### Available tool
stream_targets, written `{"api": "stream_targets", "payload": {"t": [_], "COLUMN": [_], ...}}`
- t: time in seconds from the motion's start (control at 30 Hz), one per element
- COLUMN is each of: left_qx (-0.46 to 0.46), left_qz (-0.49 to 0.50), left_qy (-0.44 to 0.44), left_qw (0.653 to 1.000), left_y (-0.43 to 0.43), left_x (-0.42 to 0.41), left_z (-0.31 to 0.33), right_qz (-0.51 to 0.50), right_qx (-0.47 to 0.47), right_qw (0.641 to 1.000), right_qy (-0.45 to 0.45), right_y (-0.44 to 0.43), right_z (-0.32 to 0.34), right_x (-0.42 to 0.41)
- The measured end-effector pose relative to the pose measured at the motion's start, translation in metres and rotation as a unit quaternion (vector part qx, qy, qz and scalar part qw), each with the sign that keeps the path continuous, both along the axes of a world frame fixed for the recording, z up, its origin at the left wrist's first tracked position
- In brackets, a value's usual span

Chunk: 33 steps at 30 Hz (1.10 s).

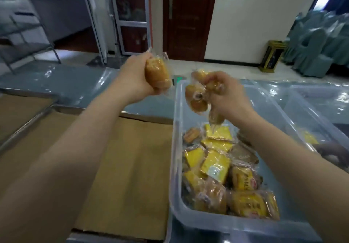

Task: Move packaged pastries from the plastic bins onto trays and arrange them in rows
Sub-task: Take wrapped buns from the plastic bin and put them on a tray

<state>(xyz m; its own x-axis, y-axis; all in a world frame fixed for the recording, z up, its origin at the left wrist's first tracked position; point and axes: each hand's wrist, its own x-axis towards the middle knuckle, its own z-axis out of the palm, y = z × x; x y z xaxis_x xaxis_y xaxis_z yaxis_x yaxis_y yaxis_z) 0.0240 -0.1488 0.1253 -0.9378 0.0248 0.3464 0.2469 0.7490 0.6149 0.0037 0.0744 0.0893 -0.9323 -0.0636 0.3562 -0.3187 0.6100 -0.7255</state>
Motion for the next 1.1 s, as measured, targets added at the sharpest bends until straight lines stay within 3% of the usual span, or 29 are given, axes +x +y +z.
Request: {"api": "stream_targets", "payload": {"t": [0.2,0.47,0.63,0.93,1.1], "left_qx": [0.005,0.091,0.11,0.135,0.064], "left_qz": [0.067,0.189,0.268,0.306,0.329], "left_qy": [0.024,-0.02,-0.062,-0.18,-0.254], "left_qw": [0.997,0.978,0.955,0.925,0.907], "left_y": [-0.139,-0.362,-0.459,-0.589,-0.663], "left_x": [0.076,0.209,0.25,0.234,0.19], "left_z": [-0.014,-0.087,-0.136,-0.207,-0.216], "right_qz": [0.12,0.244,0.301,0.359,0.309], "right_qx": [-0.032,-0.055,-0.065,-0.085,-0.018], "right_qw": [0.992,0.966,0.943,0.906,0.937], "right_qy": [0.038,-0.058,-0.123,-0.208,-0.164], "right_y": [-0.151,-0.362,-0.457,-0.639,-0.738], "right_z": [0.024,-0.038,-0.082,-0.173,-0.197], "right_x": [0.052,0.123,0.133,0.088,0.034]}}
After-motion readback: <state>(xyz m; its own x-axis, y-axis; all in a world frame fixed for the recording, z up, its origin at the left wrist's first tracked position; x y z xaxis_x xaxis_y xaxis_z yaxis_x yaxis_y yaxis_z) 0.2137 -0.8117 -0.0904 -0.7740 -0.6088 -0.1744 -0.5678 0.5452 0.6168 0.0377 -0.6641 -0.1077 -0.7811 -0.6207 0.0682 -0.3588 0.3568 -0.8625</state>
